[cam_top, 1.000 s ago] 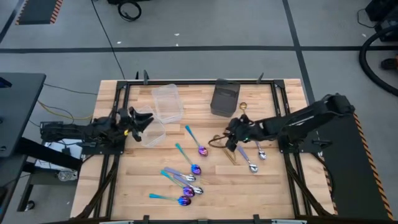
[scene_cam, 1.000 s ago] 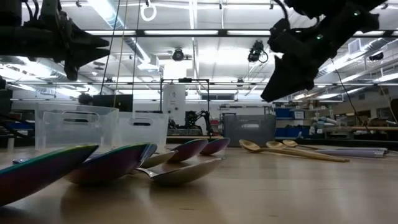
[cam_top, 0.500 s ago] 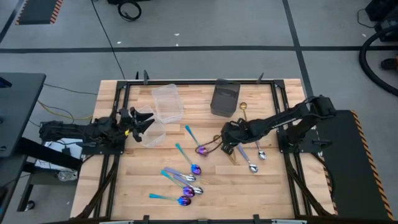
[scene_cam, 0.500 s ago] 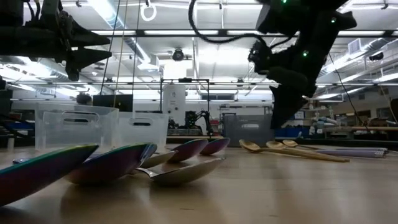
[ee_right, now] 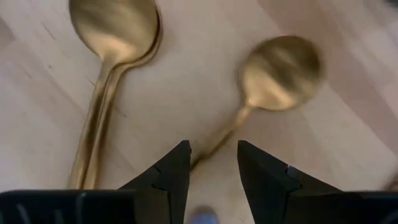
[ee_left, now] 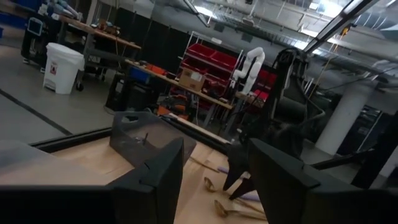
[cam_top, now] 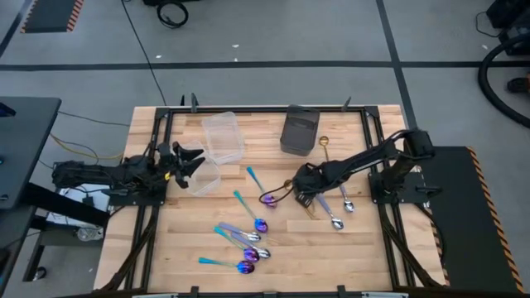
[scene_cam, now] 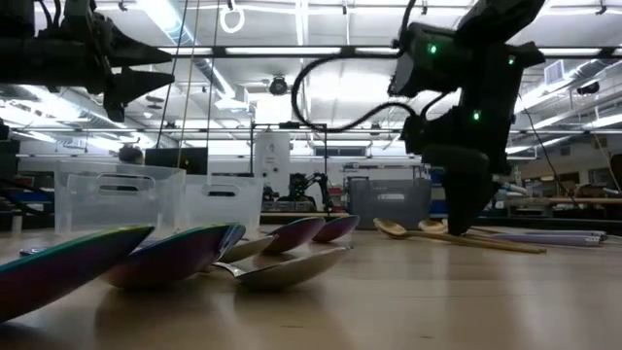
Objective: Sort silverware by color (type)
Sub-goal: Put the gold spoon into the black bin
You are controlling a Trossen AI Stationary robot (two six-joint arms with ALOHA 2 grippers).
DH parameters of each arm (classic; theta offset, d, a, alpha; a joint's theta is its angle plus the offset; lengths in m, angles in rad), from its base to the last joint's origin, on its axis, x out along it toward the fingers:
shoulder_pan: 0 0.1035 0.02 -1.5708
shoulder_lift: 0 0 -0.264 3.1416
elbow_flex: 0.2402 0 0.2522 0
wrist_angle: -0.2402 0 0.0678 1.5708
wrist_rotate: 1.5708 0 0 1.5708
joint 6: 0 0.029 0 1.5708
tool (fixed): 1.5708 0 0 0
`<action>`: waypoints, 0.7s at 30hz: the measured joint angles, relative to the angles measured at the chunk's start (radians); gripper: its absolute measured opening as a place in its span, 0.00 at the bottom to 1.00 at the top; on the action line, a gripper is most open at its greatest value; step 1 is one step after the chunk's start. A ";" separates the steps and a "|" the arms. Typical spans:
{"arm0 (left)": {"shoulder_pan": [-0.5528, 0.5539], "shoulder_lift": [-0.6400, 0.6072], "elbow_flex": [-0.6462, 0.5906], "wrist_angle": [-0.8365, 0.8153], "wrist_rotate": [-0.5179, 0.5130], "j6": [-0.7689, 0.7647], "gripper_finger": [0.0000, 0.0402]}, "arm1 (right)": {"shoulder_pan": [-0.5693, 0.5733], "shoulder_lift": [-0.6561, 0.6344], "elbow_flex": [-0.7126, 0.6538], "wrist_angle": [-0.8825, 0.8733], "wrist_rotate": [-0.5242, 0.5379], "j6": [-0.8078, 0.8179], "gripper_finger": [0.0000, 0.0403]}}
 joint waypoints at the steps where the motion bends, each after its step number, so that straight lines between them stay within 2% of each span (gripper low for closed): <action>1: 0.000 0.000 0.000 -0.001 0.000 -0.001 0.47 | 0.001 0.007 0.002 0.005 0.005 -0.001 0.36; 5: 0.000 0.000 0.000 0.001 0.000 -0.003 0.47 | 0.001 0.012 0.000 0.012 0.006 -0.008 0.35; 8: 0.000 0.000 0.000 0.000 0.000 -0.003 0.47 | 0.000 0.002 -0.001 0.013 -0.022 -0.005 0.31; 17: 0.000 0.000 0.000 -0.006 0.000 -0.003 0.47 | -0.002 0.000 -0.002 0.037 -0.035 -0.025 0.04; 21: 0.000 0.000 0.000 -0.006 0.000 -0.001 0.47 | -0.002 0.001 -0.002 0.039 -0.037 -0.041 0.05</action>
